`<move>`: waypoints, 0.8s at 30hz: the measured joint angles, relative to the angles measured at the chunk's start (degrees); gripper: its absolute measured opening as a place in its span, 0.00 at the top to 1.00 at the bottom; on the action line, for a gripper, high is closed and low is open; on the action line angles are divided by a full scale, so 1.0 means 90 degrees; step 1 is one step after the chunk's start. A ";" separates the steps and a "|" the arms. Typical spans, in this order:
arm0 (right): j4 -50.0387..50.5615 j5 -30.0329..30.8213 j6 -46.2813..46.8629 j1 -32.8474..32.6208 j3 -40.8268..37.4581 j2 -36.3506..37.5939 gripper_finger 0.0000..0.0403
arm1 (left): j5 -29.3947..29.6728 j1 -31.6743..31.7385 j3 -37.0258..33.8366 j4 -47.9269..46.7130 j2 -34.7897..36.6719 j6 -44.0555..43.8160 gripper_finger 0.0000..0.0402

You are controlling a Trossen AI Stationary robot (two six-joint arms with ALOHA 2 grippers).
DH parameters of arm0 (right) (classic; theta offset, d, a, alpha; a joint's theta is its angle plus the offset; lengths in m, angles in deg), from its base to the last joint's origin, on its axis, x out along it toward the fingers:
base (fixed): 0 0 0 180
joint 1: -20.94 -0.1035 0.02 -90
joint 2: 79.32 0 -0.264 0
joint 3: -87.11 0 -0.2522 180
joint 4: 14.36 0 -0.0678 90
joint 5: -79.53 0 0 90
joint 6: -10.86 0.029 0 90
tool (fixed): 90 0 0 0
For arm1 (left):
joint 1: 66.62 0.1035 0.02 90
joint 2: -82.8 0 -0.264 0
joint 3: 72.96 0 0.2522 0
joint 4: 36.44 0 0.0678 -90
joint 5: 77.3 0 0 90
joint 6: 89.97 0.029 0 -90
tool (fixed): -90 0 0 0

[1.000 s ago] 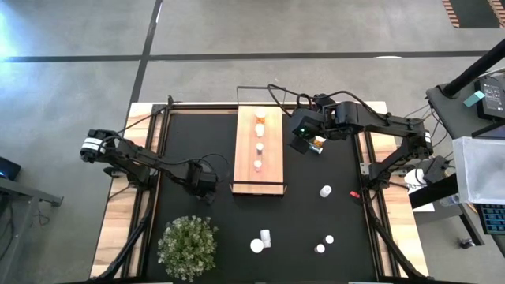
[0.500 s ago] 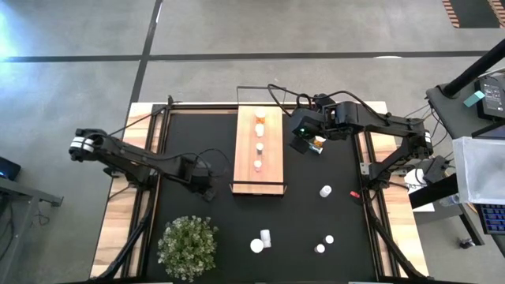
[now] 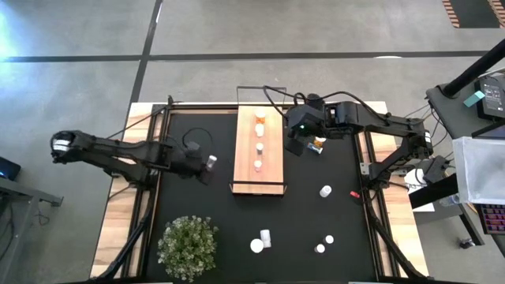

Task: Pick and place medicine bottles onto shelf by color
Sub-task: Put the top pink pill bottle on the shelf aligned with the other pink pill bottle

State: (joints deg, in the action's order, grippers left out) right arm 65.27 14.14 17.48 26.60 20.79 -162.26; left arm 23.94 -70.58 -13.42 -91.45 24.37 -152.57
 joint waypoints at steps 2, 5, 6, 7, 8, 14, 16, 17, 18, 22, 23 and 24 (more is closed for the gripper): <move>-0.0568 -0.0461 -0.0163 -0.0001 0.0000 0.0000 0.51 | 0.0059 0.0001 0.0151 0.0355 0.0165 0.0419 0.77; -0.1477 -0.1281 -0.0320 -0.0001 0.0000 -0.0024 0.51 | 0.0100 -0.0001 0.0334 0.1391 0.0279 0.1356 0.77; -0.1737 -0.1560 -0.0343 -0.0001 0.0000 -0.0034 0.51 | 0.0104 -0.0001 0.0391 0.1781 0.0279 0.1701 0.77; -0.1969 -0.1840 -0.0371 -0.0001 0.0000 -0.0048 0.51 | 0.0104 -0.0001 0.0450 0.2130 0.0276 0.2027 0.77; -0.2165 -0.2107 -0.0403 -0.0001 0.0000 -0.0067 0.51 | 0.0110 -0.0001 0.0515 0.2468 0.0244 0.2326 0.77; -0.2951 -0.3088 -0.0407 -0.0017 -0.0002 -0.0104 0.51 | 0.0137 -0.0001 0.0973 0.3589 -0.0183 0.3599 0.77; -0.3149 -0.3105 -0.0397 -0.0044 -0.0002 -0.0104 0.51 | 0.0171 -0.0001 0.1184 0.3739 -0.0394 0.4002 0.77; -0.3238 -0.3119 -0.0353 -0.0057 -0.0002 -0.0104 0.51 | 0.0250 -0.0001 0.1289 0.3752 -0.0507 0.4183 0.77; -0.3322 -0.3119 -0.0298 -0.0077 -0.0002 -0.0104 0.51 | 0.0368 -0.0001 0.1412 0.3751 -0.0626 0.4335 0.77; -0.3435 -0.3406 -0.0200 -0.0118 -0.0002 -0.0104 0.51 | 0.0737 -0.0001 0.1907 0.3749 -0.1046 0.5012 0.77; -0.3440 -0.3463 -0.0165 -0.0131 -0.0002 -0.0104 0.51 | 0.0800 -0.0001 0.2030 0.3774 -0.1133 0.5190 0.77; -0.3451 -0.3473 -0.0112 -0.0144 -0.0002 -0.0104 0.51 | 0.0815 -0.0001 0.2127 0.3797 -0.1200 0.5323 0.77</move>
State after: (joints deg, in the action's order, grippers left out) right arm 34.22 -17.12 16.47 25.30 20.76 -163.20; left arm 31.27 -70.59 5.73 -57.28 13.57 -104.67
